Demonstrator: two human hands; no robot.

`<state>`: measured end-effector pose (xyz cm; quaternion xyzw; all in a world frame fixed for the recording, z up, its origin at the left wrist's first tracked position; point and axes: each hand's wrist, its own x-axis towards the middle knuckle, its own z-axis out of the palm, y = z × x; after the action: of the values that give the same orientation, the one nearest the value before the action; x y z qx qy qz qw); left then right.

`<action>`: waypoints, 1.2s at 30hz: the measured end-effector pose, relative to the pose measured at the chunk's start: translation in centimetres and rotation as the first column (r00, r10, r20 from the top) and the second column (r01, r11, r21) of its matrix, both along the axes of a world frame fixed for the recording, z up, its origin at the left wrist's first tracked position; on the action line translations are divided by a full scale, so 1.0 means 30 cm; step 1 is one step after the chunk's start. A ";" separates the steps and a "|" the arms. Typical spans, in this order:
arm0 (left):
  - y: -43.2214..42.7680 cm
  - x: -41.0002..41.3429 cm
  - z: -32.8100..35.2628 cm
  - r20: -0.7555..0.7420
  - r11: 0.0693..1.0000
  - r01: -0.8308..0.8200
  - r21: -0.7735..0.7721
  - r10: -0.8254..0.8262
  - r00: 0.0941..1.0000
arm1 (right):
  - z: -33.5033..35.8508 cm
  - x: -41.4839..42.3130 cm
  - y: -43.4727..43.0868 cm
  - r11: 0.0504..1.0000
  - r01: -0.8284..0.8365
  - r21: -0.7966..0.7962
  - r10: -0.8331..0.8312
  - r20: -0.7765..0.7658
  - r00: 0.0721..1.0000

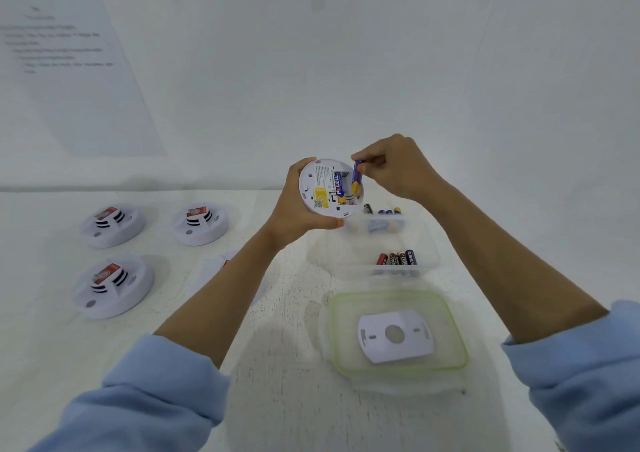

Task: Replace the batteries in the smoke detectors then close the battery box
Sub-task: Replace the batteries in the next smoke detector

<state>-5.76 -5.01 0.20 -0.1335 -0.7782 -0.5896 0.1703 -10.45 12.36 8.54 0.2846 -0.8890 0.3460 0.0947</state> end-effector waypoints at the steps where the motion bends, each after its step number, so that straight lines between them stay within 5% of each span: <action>1: -0.001 0.002 0.000 0.003 1.000 0.000 0.002 0.000 1.000 | 0.003 0.001 0.003 0.999 0.008 -0.050 -0.007 0.014 1.000; 5: 0.003 0.006 0.001 0.018 1.000 0.006 0.012 -0.006 1.000 | 0.005 0.019 0.012 0.968 0.002 -0.249 0.010 0.047 0.999; 16: 0.015 0.006 0.002 0.032 0.999 0.001 0.040 -0.002 0.999 | -0.030 0.040 0.030 0.962 -0.260 0.081 0.254 0.079 0.964; 24: 0.035 0.000 0.008 0.026 0.999 0.040 0.014 -0.041 0.999 | -0.025 0.049 -0.001 0.993 -0.050 0.104 0.036 0.130 0.991; 30: 0.046 -0.001 -0.012 0.046 0.999 0.041 0.014 -0.041 0.998 | -0.026 0.055 -0.040 0.957 0.015 0.290 -0.053 0.127 0.990; 36: 0.022 -0.005 -0.015 0.035 0.999 0.019 0.043 -0.021 0.999 | -0.014 0.035 -0.023 0.999 0.044 0.030 -0.048 0.144 0.988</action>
<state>-5.91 -4.37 -0.25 -0.1271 -0.7668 -0.6101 0.1534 -9.40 11.67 8.13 0.2393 -0.9045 0.3514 0.0341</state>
